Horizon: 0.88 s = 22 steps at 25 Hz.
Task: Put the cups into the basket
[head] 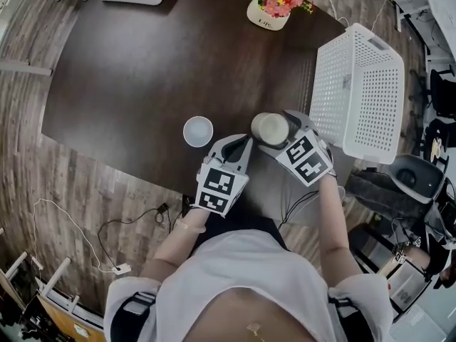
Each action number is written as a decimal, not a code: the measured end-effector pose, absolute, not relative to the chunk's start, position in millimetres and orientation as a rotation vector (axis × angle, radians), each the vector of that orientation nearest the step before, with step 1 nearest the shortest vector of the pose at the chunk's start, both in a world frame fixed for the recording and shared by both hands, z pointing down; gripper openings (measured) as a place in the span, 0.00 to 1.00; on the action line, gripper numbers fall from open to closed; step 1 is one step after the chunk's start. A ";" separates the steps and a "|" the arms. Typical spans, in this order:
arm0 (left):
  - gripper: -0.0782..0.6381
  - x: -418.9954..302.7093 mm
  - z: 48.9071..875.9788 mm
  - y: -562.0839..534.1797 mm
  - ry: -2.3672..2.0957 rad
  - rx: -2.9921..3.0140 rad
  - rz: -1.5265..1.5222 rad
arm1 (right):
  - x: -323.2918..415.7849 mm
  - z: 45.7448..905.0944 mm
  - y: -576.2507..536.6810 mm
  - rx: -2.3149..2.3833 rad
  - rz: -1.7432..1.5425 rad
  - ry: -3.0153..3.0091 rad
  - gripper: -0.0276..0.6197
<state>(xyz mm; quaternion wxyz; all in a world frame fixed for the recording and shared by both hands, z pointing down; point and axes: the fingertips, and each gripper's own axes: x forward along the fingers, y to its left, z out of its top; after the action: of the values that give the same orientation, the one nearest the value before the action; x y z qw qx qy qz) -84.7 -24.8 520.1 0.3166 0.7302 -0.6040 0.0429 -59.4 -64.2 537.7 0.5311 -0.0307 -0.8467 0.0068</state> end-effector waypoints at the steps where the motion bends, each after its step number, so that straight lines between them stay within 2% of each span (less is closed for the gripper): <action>1: 0.12 -84.3 522.7 -25.1 -1.588 1.916 0.112 | -59.4 541.4 -63.9 -0.086 0.016 -2.005 0.69; 22: 0.12 -85.4 541.3 -27.7 -1.567 1.872 0.089 | -68.9 569.5 -58.8 -0.168 0.011 -1.863 0.69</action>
<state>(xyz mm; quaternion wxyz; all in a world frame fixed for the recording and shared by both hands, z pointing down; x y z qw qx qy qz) -85.4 -27.7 541.3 0.3424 0.7199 -0.6027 0.0344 -68.9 -58.8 569.5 0.5936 -0.0722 -0.8015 0.0048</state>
